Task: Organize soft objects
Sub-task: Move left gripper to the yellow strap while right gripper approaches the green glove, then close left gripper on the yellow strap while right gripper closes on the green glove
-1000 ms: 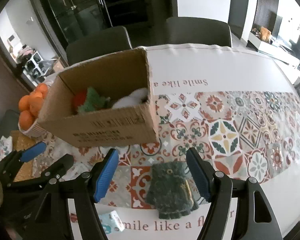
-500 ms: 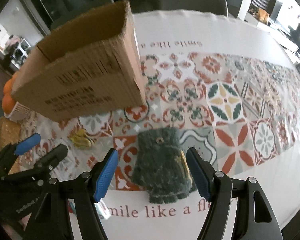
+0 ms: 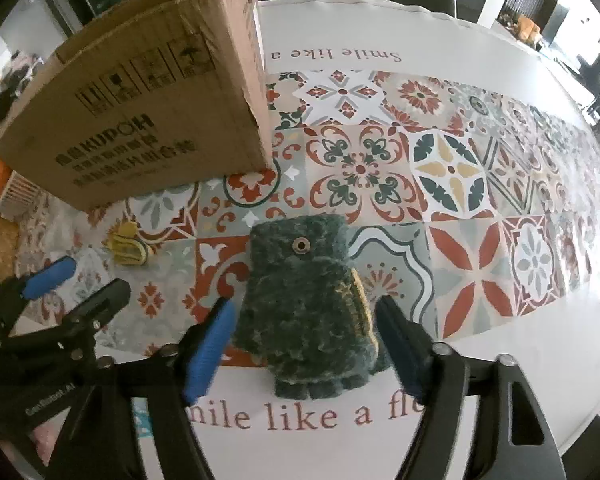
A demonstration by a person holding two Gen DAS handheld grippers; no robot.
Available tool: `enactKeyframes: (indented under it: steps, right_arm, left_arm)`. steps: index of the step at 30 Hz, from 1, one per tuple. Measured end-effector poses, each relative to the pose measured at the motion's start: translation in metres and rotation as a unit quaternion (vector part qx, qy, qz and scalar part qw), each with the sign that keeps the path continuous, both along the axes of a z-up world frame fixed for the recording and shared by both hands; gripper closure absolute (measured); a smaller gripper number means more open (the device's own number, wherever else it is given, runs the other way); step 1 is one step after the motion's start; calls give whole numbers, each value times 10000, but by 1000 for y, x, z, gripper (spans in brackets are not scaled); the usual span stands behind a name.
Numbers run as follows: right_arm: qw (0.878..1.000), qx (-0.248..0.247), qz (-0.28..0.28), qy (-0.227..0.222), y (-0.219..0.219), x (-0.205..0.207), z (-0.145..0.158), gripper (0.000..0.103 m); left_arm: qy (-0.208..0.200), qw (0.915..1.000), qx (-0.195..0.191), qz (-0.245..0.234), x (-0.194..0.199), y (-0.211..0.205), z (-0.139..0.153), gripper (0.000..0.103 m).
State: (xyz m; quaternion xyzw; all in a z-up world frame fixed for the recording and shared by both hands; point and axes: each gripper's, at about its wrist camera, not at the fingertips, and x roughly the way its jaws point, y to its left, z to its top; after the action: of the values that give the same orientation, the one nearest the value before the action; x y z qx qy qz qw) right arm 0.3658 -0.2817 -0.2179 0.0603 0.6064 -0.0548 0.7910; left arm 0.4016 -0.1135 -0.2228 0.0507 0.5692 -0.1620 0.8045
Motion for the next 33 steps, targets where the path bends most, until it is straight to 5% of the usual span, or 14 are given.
enactKeyframes:
  steps: [18, 25, 33]
  right_arm:
    - [9983, 296, -252, 438, -11, 21, -55, 17]
    - [9975, 368, -398, 445, -10, 23, -61, 17]
    - [9981, 321, -392, 362, -17, 24, -63, 28]
  left_arm:
    - [195, 9996, 113, 154, 32, -16, -35, 25]
    - [258, 9993, 139, 219, 42, -24, -46, 45]
    - [247, 9996, 53, 147, 36, -18, -44, 47]
